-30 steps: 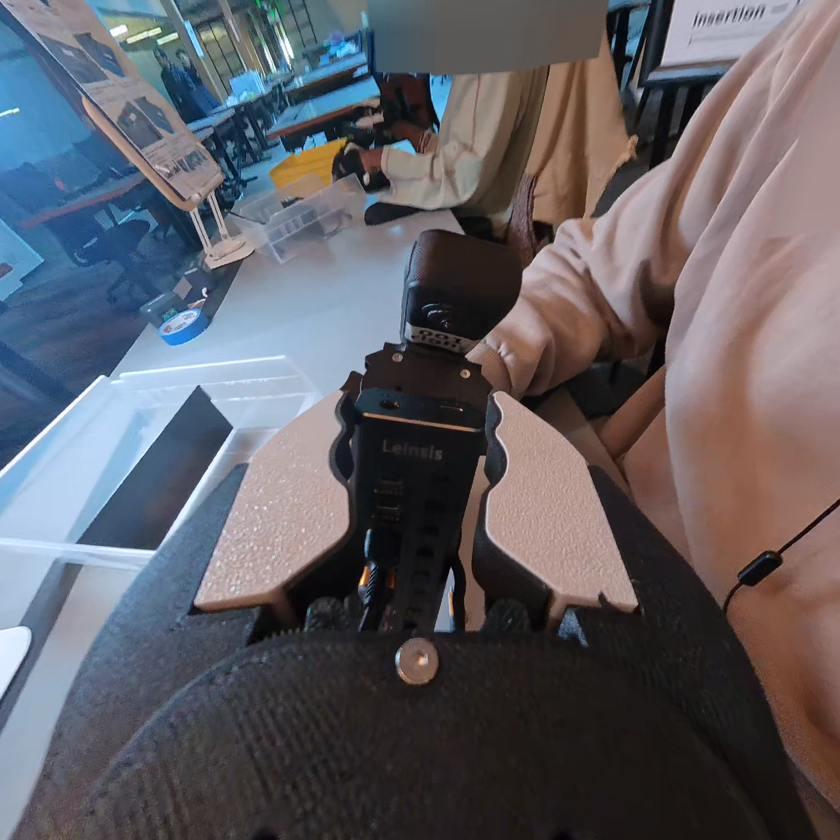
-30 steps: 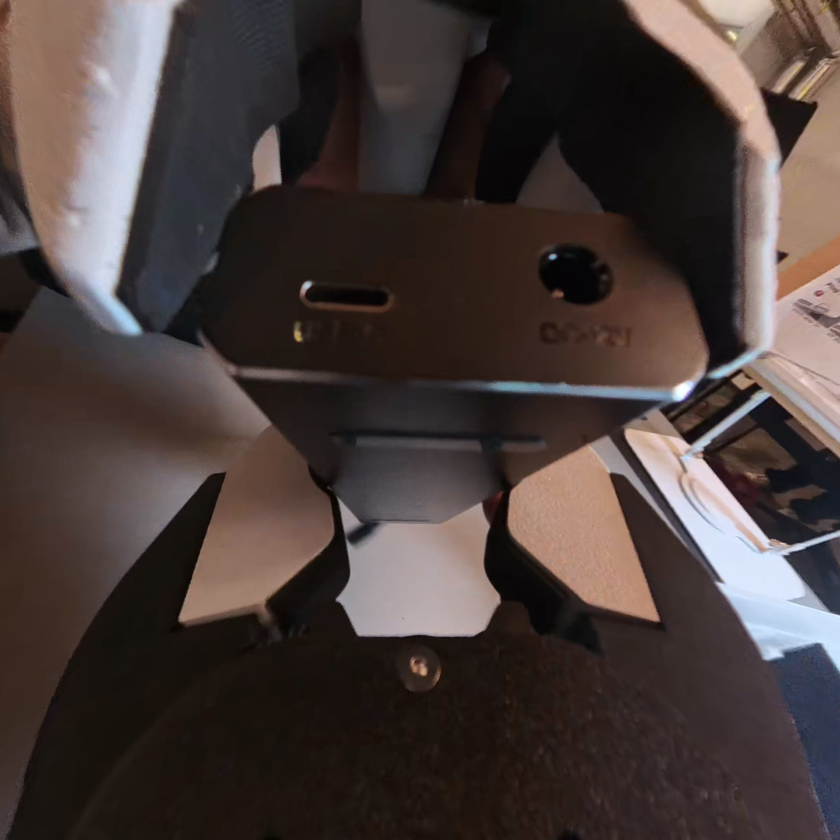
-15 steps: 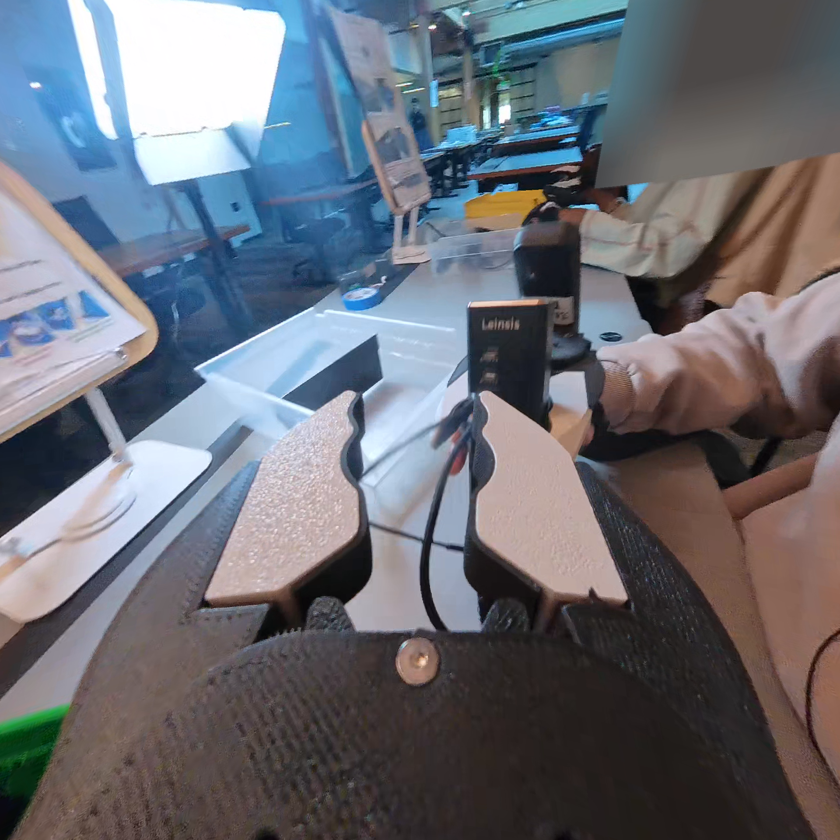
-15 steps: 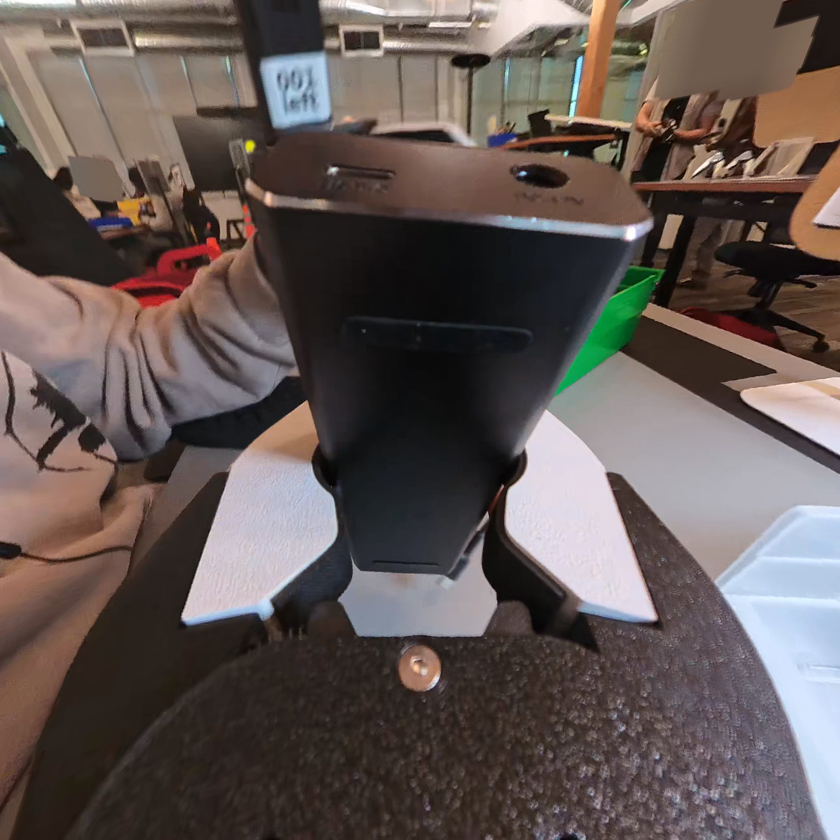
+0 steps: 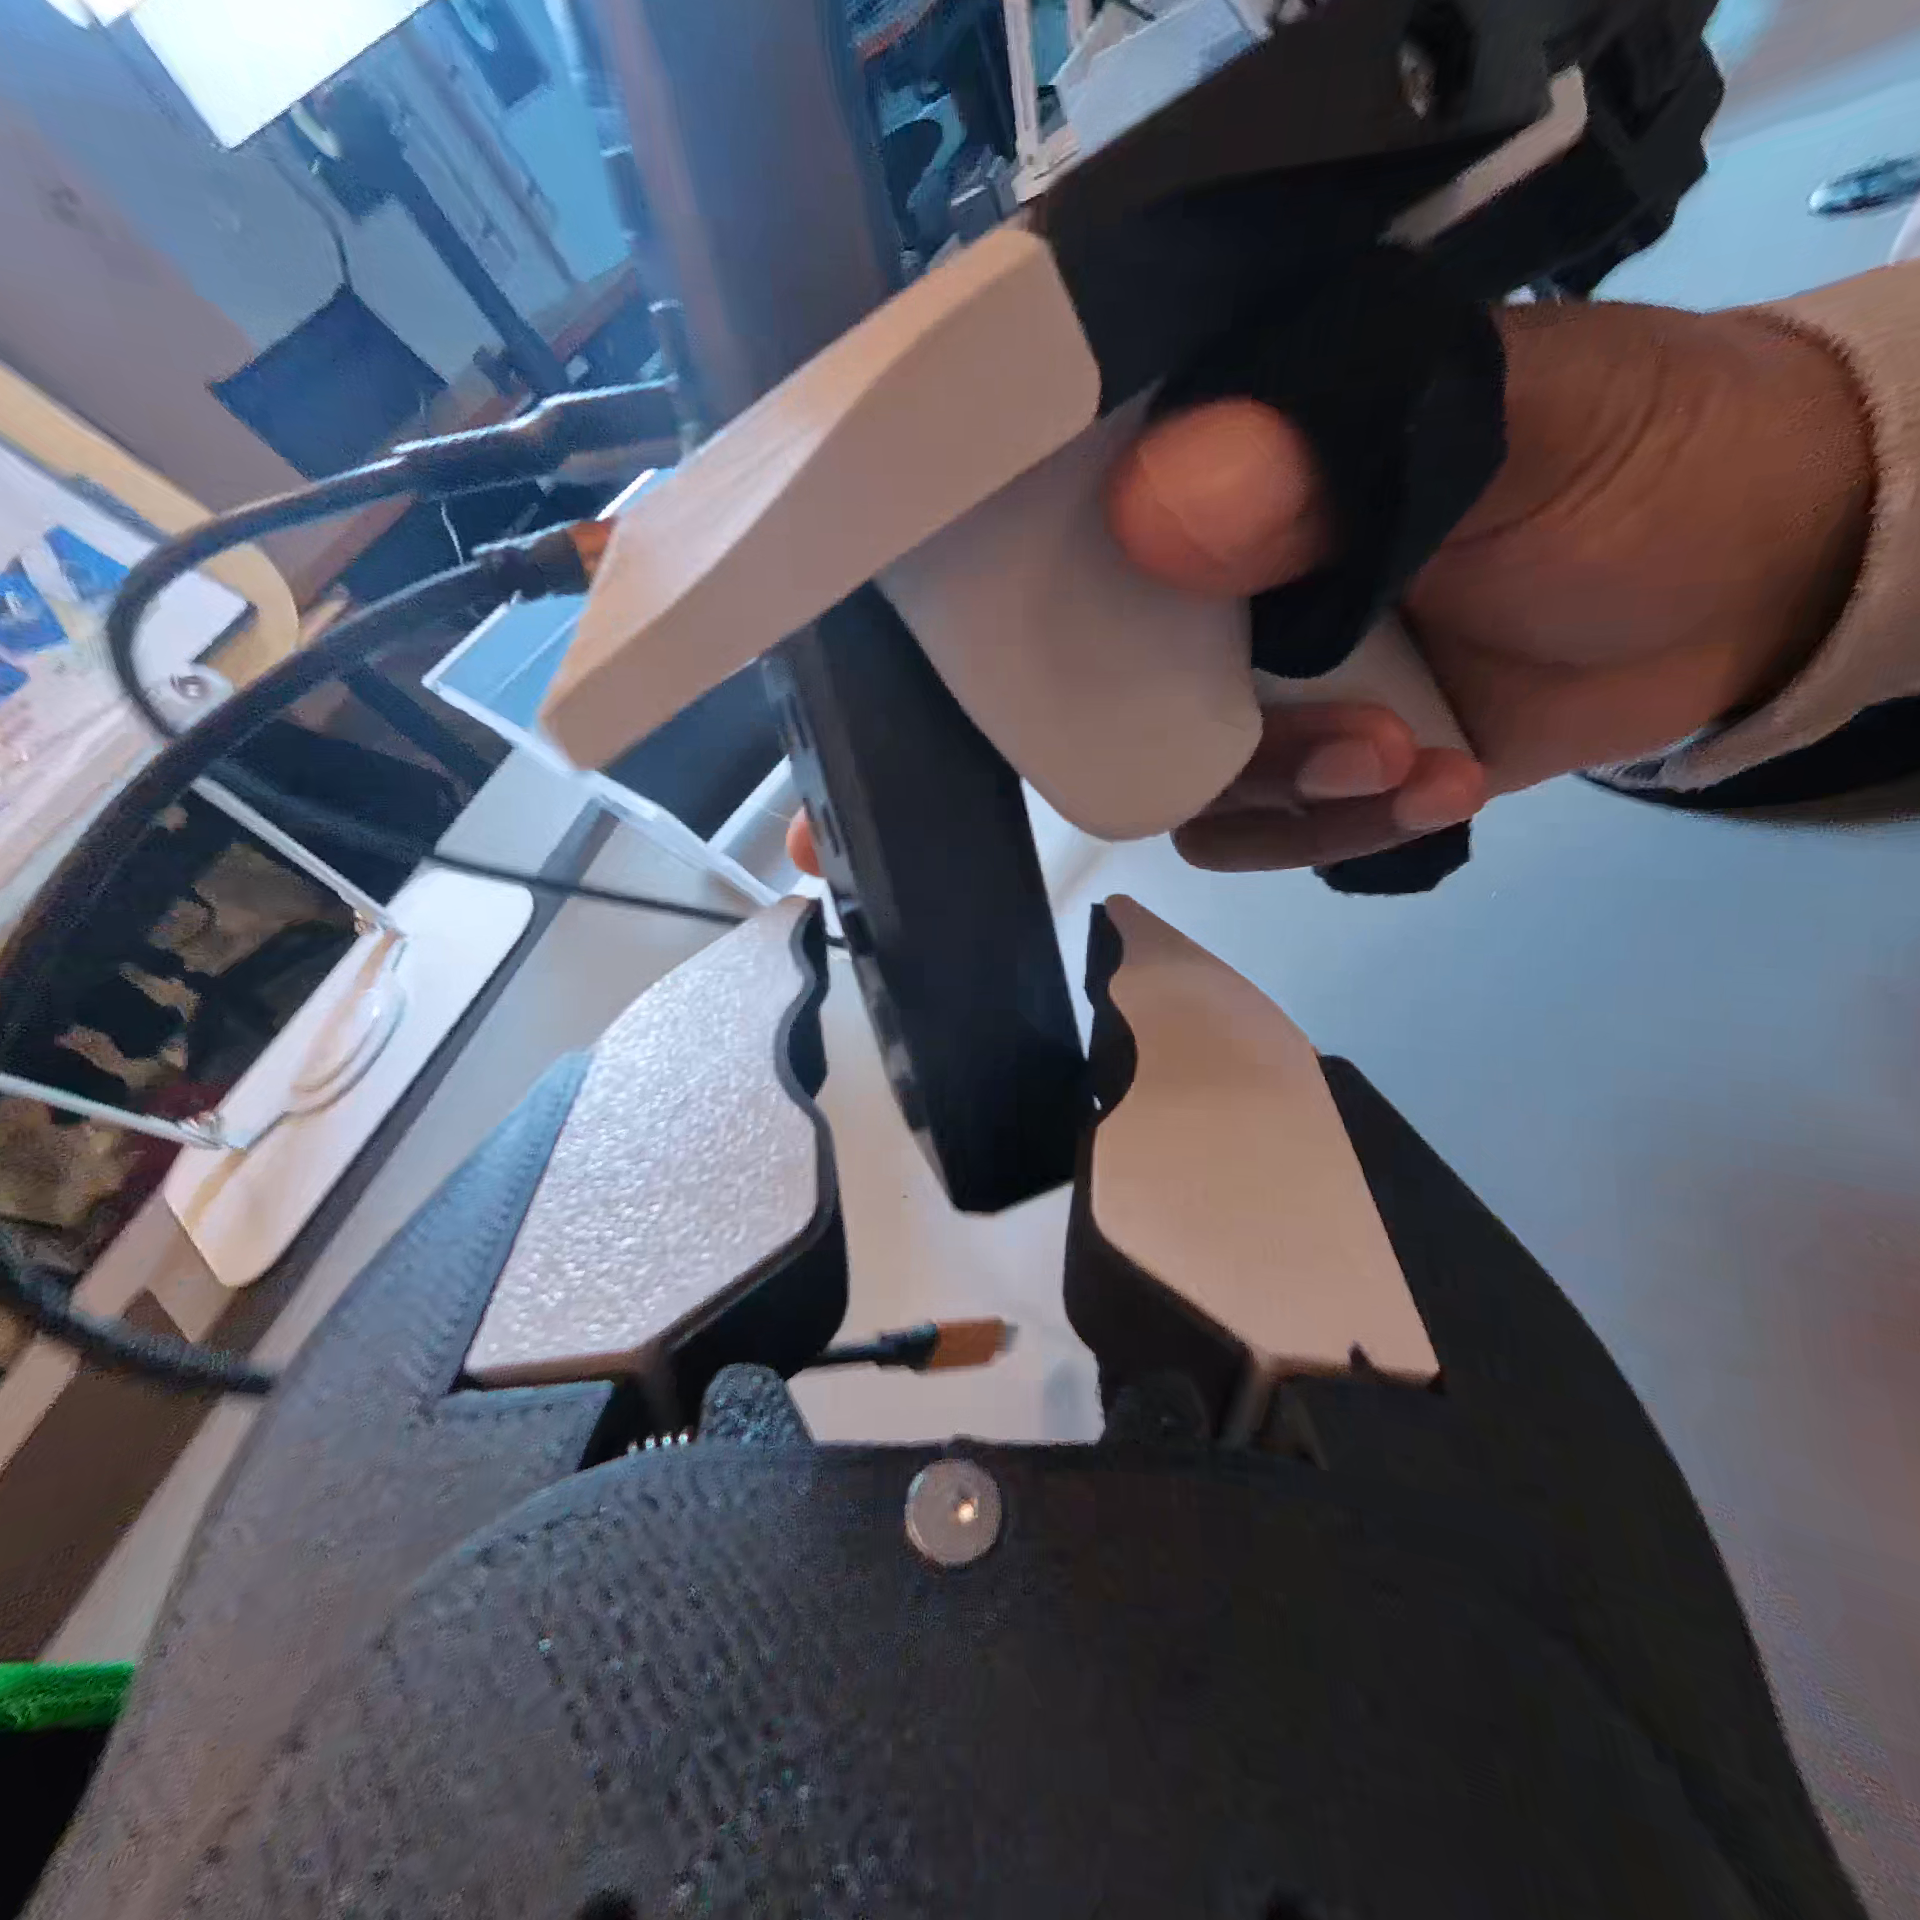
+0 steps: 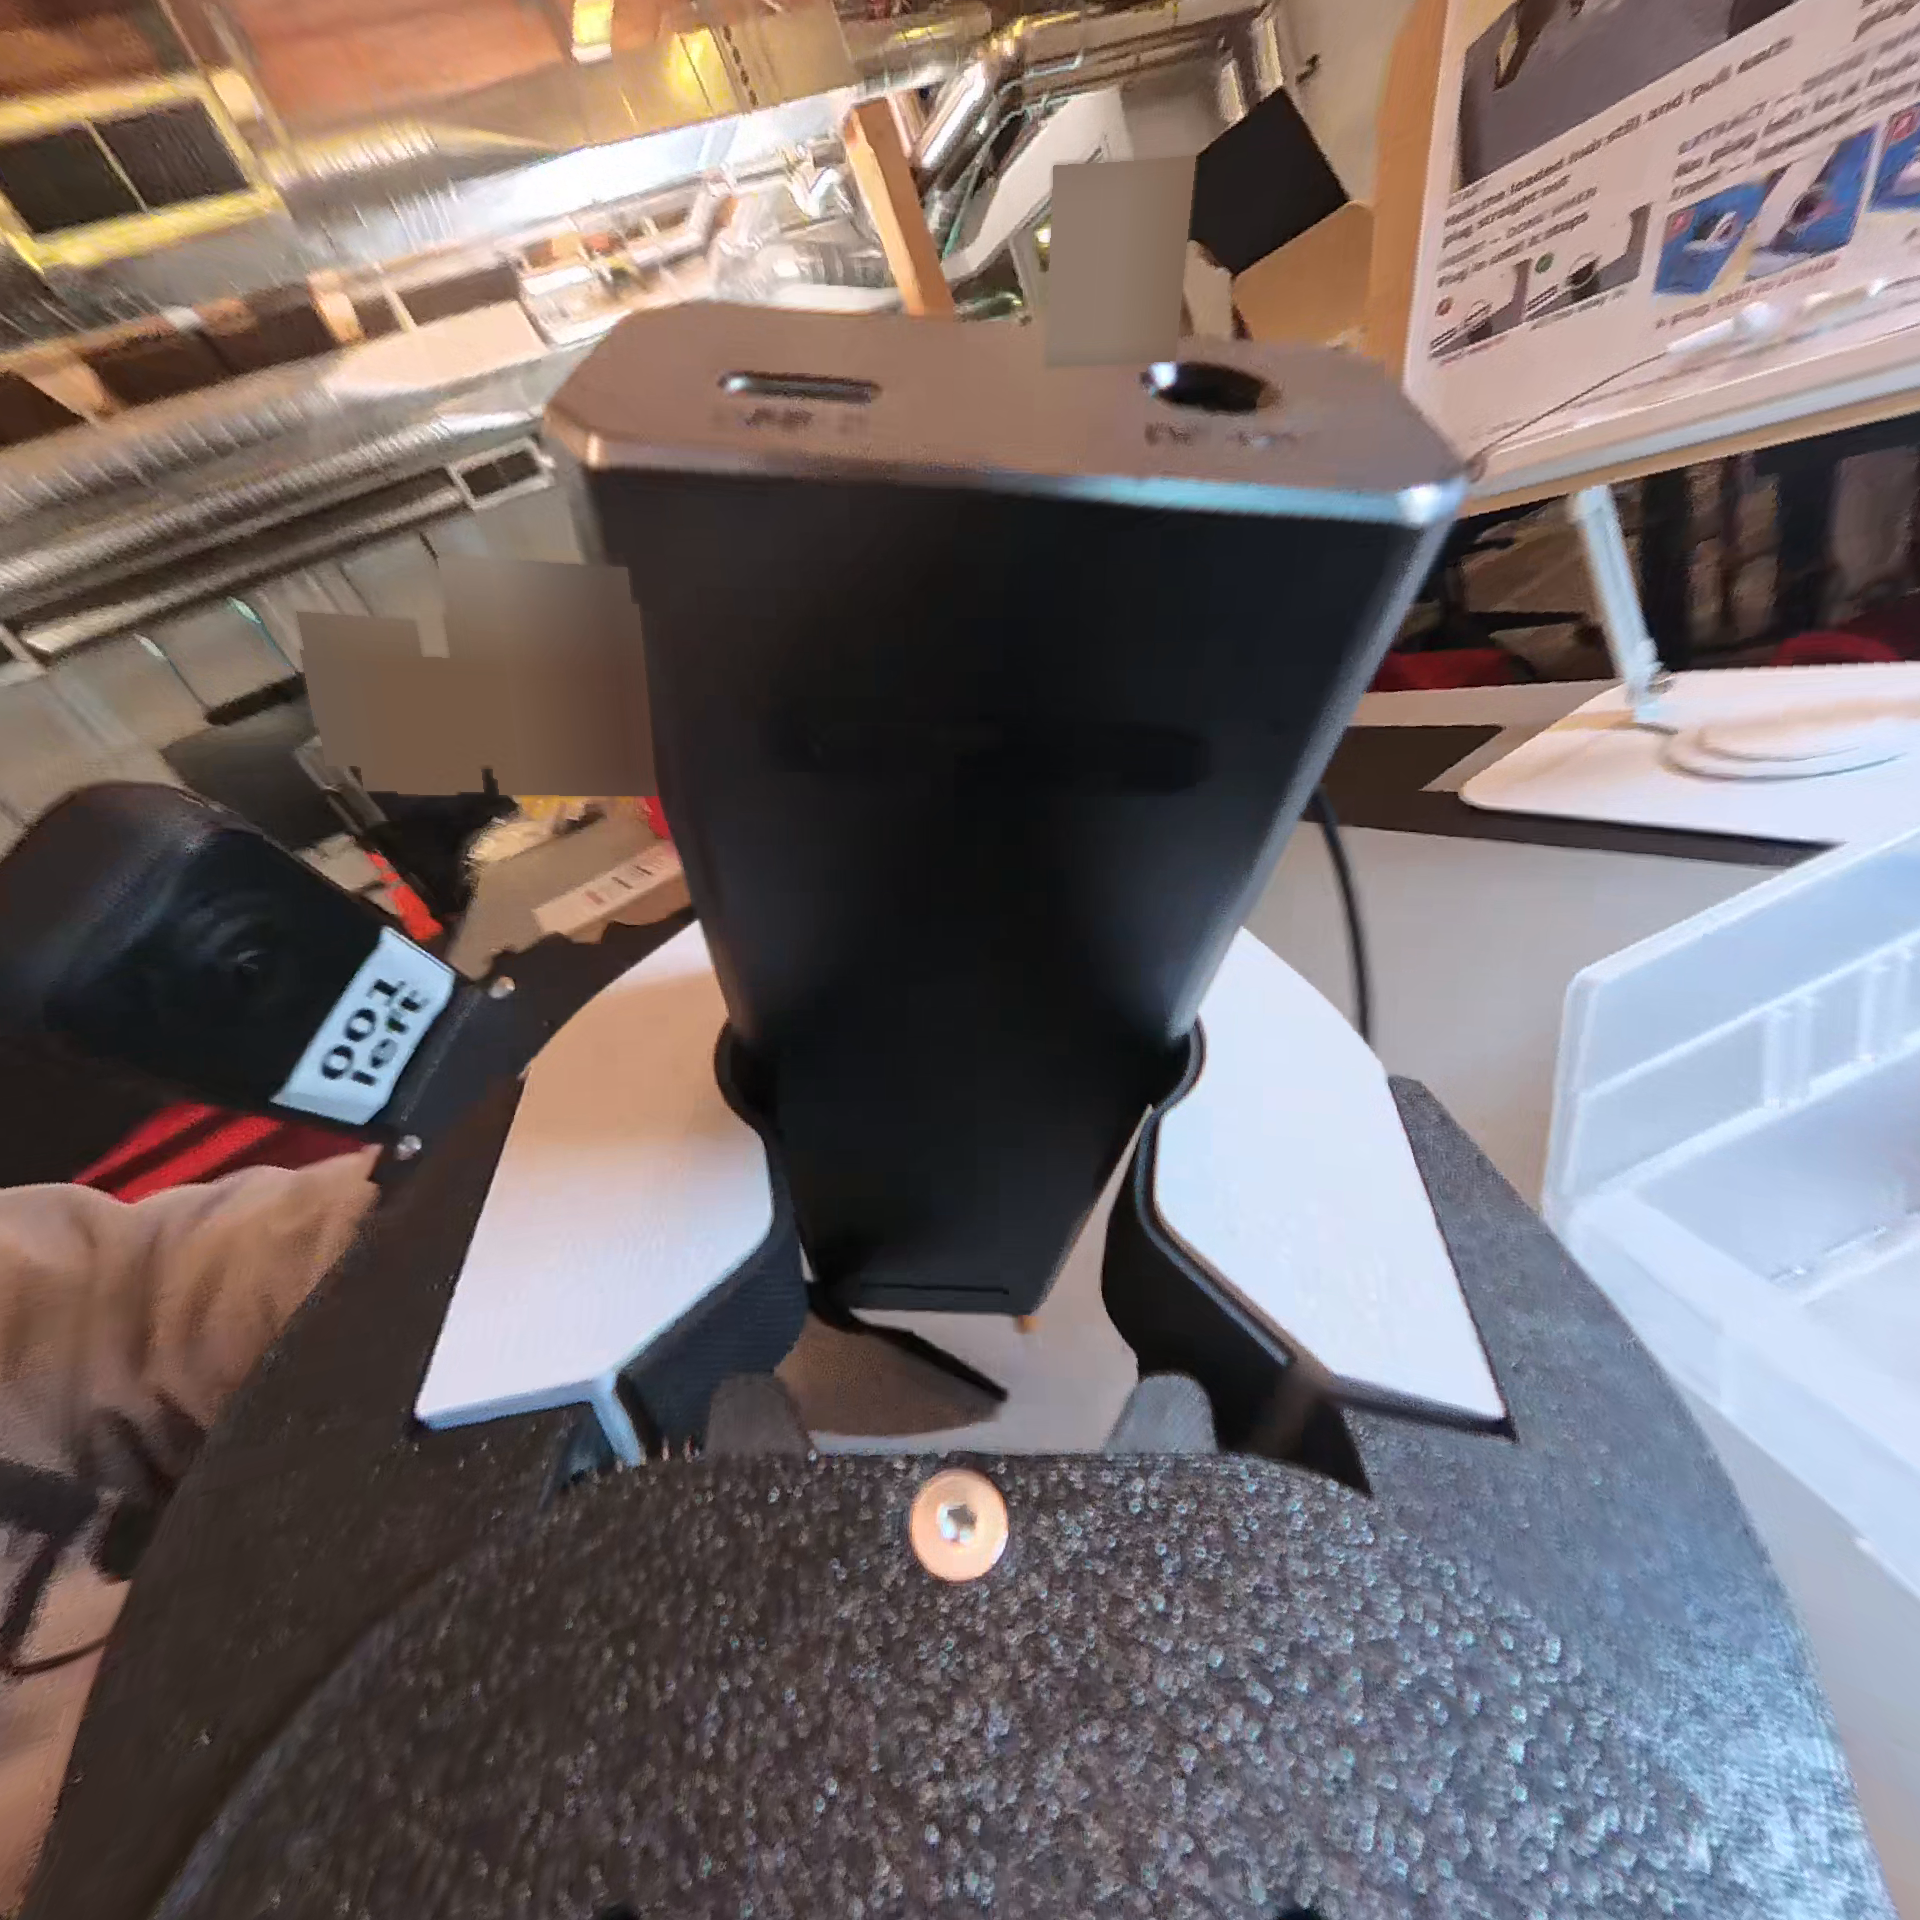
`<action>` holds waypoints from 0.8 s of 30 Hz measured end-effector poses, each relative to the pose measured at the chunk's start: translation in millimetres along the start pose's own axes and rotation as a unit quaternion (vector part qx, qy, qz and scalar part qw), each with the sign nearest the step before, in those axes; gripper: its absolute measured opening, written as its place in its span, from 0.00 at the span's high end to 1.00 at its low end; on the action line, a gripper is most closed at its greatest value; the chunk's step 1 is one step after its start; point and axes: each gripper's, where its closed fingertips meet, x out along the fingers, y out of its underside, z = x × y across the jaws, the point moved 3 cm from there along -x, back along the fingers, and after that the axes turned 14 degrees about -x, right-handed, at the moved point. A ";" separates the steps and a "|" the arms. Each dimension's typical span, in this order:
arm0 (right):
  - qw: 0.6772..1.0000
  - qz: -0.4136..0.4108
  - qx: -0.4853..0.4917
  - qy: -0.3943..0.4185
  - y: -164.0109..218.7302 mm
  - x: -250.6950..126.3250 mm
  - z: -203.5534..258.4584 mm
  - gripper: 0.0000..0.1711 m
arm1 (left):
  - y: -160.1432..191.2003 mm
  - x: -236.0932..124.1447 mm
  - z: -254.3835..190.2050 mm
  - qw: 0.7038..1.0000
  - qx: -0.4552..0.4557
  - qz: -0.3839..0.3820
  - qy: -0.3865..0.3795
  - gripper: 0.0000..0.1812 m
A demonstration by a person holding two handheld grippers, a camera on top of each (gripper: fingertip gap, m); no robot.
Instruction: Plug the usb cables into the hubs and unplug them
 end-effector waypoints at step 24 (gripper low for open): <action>0.987 0.054 -0.102 -0.111 22.0 -1.2 20.7 0.84 | 22.8 -29.4 16.9 0.936 -0.262 0.000 0.233 0.77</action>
